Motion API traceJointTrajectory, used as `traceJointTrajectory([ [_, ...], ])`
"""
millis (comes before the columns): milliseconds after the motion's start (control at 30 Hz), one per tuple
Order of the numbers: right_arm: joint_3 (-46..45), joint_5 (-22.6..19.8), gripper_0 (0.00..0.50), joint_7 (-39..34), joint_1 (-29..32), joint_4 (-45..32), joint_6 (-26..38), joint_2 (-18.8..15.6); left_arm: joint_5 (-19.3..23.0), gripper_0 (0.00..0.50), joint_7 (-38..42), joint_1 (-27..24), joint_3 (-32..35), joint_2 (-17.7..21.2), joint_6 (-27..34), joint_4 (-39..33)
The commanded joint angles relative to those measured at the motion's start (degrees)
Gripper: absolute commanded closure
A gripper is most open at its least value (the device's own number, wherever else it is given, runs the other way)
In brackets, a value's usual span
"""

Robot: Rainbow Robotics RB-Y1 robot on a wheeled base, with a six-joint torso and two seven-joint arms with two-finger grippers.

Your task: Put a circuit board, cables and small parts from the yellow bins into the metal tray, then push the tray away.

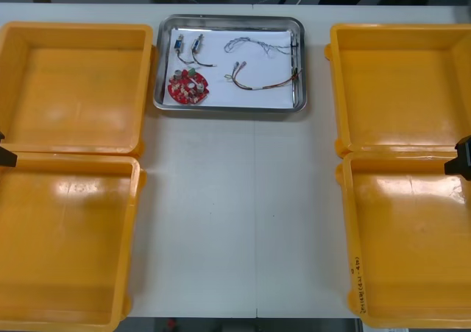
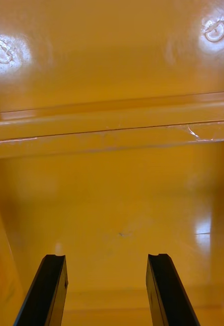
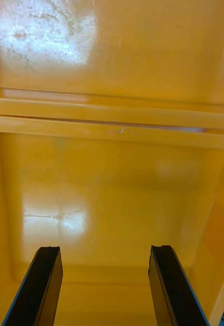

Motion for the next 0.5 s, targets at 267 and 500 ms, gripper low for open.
traceJointTrajectory([
  [267,-2.0,0.4,0.048,1.5,-1.8,0.2,1.8,-2.3,0.4,0.000,-4.9,1.0,1.8,1.2,0.4,-1.6],
  [500,-2.0,0.4,0.048,1.5,-1.8,0.2,1.8,-2.3,0.4,0.000,-4.9,1.0,1.8,1.2,0.4,-1.6],
])
